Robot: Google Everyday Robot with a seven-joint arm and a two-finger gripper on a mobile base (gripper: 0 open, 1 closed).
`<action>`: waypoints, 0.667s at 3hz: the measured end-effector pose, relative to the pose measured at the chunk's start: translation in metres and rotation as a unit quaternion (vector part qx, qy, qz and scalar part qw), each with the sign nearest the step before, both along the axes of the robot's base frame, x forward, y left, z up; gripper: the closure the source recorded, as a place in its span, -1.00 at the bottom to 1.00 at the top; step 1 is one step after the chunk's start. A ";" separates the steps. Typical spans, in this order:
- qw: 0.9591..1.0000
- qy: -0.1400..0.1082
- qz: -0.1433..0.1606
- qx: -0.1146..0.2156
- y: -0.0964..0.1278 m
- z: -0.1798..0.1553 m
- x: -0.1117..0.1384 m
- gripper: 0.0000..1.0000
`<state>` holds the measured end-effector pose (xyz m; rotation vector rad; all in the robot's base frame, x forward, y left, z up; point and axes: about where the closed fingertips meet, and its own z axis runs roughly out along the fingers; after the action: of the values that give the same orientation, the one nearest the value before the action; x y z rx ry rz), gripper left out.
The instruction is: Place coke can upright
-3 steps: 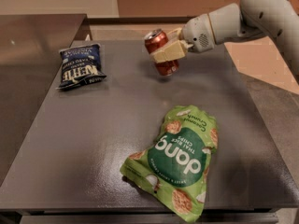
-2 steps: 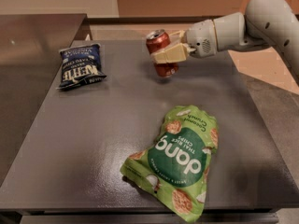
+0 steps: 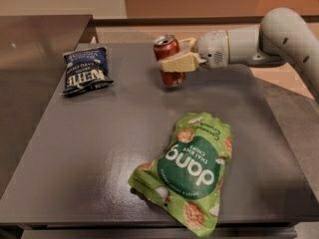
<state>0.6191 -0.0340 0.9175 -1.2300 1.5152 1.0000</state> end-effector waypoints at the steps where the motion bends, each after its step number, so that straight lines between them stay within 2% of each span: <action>1: 1.000 -0.006 -0.005 0.005 0.002 -0.009 0.000 1.00; 2: 1.000 -0.009 -0.011 0.008 0.004 -0.015 0.002 1.00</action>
Offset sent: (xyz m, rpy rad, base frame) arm 0.0048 -0.0011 -0.0226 0.0231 -0.0274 -0.0494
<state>0.6207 -0.0302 0.9024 -1.2048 1.5011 0.9823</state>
